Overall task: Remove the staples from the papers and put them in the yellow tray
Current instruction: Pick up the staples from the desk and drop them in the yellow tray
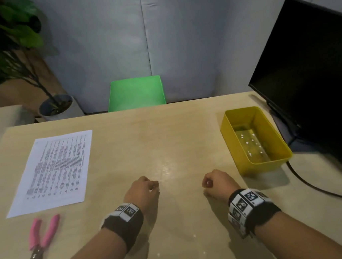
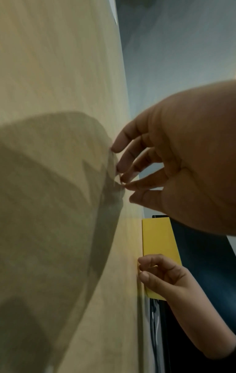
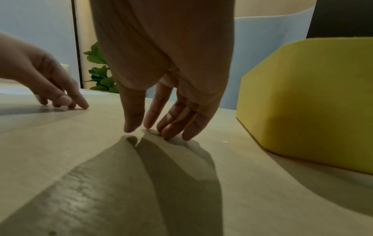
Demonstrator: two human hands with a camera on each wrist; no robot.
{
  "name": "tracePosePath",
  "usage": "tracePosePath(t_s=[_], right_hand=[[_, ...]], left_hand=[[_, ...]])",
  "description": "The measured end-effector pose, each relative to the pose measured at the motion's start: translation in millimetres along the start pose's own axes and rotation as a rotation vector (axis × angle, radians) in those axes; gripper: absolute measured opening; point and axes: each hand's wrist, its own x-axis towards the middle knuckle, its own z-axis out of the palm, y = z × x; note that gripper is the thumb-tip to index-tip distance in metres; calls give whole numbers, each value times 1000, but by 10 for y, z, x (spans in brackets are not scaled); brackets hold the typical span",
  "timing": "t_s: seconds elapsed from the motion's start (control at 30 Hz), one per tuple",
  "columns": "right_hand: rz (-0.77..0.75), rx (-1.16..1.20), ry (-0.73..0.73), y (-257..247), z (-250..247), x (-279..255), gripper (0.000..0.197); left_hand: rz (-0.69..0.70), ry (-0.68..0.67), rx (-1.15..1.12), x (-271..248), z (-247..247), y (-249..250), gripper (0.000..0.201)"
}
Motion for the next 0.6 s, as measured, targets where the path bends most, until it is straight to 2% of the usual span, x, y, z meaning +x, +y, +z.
tracePosePath(t_s=[0.1, 0.33, 0.6], right_hand=[[-48, -29, -12, 27, 6, 8, 23], [-119, -158, -19, 17, 37, 54, 11], [-162, -174, -42, 89, 108, 91, 16]], left_hand=[[-12, 33, 44, 7, 37, 28, 28], [-23, 77, 98, -21, 31, 73, 23], [-17, 117, 97, 3, 9, 80, 20]])
